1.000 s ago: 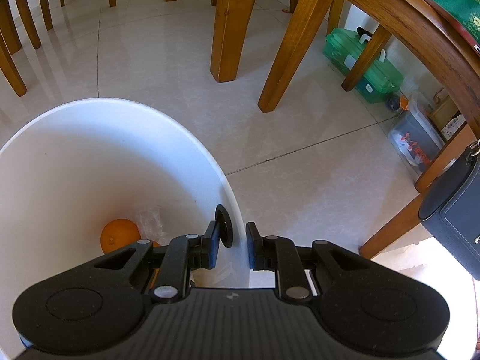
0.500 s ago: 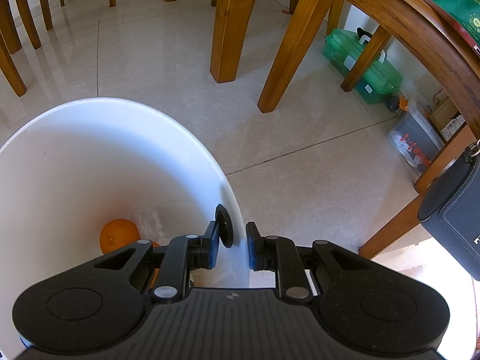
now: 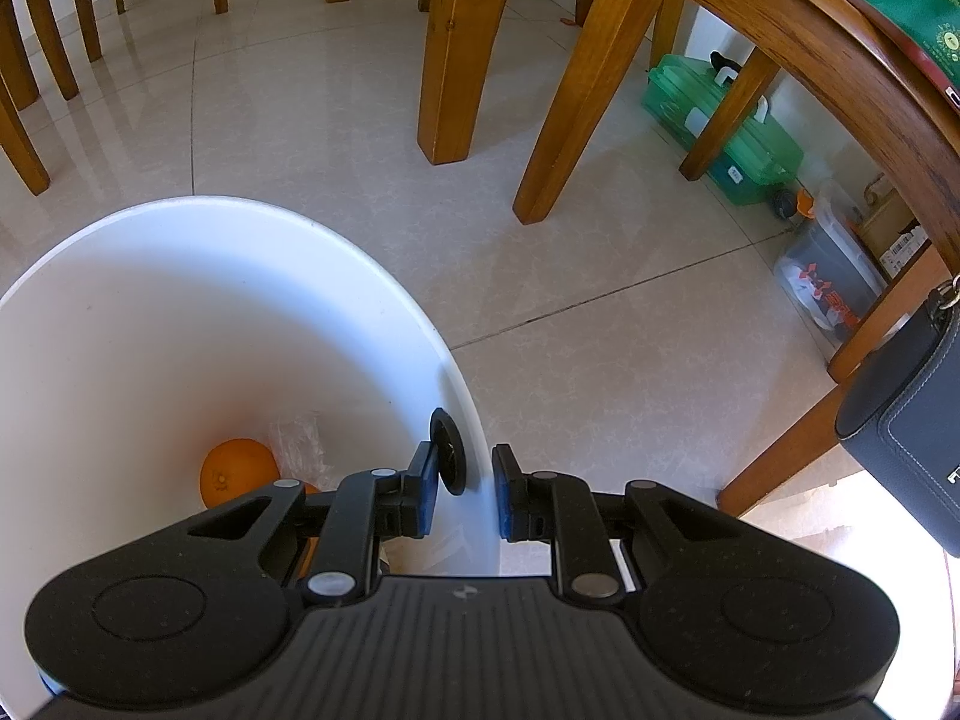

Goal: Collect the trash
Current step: 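Grasp the small white plastic cup with the left tool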

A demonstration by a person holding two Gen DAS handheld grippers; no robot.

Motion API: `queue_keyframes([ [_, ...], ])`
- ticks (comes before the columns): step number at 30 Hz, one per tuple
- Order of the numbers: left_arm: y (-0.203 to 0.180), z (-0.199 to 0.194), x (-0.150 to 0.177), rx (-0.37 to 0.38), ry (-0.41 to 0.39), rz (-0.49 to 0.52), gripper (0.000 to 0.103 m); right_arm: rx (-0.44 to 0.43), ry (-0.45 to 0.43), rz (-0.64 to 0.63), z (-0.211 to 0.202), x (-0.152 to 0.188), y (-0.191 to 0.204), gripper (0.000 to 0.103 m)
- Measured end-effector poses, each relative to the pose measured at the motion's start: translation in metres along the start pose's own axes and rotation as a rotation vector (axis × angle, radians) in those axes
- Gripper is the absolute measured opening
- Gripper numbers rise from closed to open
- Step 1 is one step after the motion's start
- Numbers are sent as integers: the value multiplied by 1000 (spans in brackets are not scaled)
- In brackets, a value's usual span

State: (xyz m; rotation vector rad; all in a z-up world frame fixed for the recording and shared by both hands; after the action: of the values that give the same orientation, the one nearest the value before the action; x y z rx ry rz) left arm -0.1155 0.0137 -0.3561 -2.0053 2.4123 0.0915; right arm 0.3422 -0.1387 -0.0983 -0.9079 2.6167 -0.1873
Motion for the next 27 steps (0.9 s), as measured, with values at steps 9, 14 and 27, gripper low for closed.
queue_keyframes([
  [9, -7, -5, 12, 11, 13, 78, 68, 2, -4, -9, 1, 1, 2, 23],
  [14, -9, 0, 16, -30, 29, 116, 63, 6, -4, -9, 2, 1, 3, 23],
  [27, -18, -24, 4, -4, 3, 63, 36, 3, -1, -15, 2, 4, 2, 23],
])
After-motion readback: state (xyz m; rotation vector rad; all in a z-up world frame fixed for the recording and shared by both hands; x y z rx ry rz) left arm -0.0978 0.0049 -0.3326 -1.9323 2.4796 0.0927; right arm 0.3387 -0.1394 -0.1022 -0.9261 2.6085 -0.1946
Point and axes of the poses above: each gripper's, at about its wrist camera, not at the fingertips, and z roughly the way its jaws point, y to its left, x to its underside, the point moved 4 cm from there along z, roughly the way its jaws point, and after that the axes turned 9 degrees about y, right-handed, at the moved point
